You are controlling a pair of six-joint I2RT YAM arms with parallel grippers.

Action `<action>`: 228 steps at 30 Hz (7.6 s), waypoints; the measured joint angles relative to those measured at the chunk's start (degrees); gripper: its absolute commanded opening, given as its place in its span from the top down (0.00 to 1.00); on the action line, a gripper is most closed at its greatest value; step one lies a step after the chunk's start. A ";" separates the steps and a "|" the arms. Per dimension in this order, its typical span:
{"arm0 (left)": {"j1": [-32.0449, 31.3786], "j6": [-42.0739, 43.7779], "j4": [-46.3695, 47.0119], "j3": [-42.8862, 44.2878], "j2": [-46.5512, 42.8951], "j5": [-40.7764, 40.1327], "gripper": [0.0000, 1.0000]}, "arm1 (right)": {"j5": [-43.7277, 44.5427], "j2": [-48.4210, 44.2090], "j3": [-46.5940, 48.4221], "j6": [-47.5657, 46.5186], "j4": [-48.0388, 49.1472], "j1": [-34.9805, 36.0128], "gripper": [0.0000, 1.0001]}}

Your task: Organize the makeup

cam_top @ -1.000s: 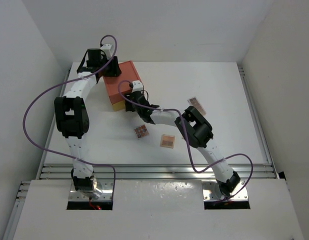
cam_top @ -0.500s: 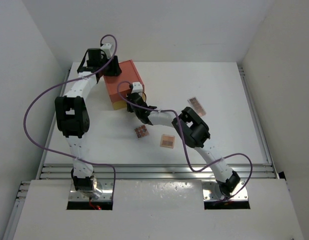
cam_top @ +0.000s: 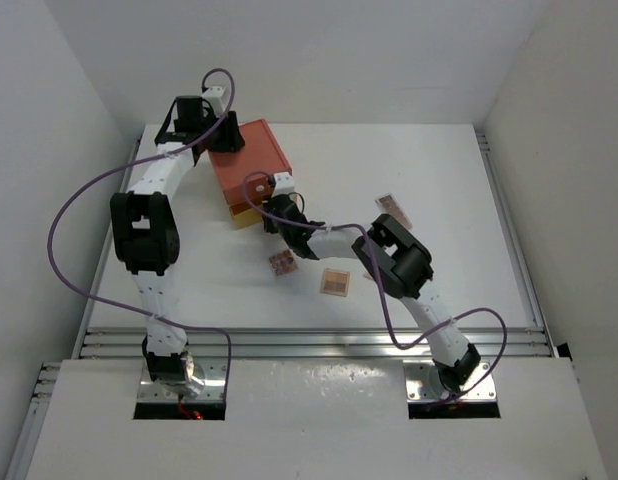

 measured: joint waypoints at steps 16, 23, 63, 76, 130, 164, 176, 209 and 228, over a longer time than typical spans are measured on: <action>0.00 0.07 -0.72 1.16 0.66 0.81 0.44 | -2.54 -17.42 -25.57 -2.12 0.92 3.45 1.00; 0.00 0.07 -0.72 1.16 0.66 0.81 0.44 | -3.04 -18.82 -27.21 -1.79 0.70 3.69 0.73; -0.07 5.44 -10.03 6.23 1.05 -1.38 0.35 | -29.53 -41.88 -21.73 -31.82 -66.01 -23.91 0.00; -0.07 7.61 -11.56 6.71 1.16 -1.79 0.35 | -32.87 -32.48 -25.94 -56.85 -68.85 -25.49 0.00; -2.19 6.86 -9.38 7.80 2.69 -4.13 0.35 | -16.13 -11.10 26.21 -18.16 -58.25 -4.07 0.73; -3.10 5.95 -7.74 8.20 3.43 -5.29 0.35 | -8.94 1.73 23.76 -9.64 -51.04 -4.02 0.18; -3.10 6.05 -7.74 8.22 3.43 -5.31 0.35 | 6.97 -28.28 1.42 -0.63 -49.77 -1.22 0.01; -7.28 5.57 -6.86 9.40 4.61 -14.53 0.34 | -3.34 -29.62 -26.14 27.47 -56.00 0.00 0.05; -7.28 5.66 -5.60 8.83 4.61 -13.33 0.34 | -5.55 -31.58 -29.83 20.96 -50.66 -0.98 0.65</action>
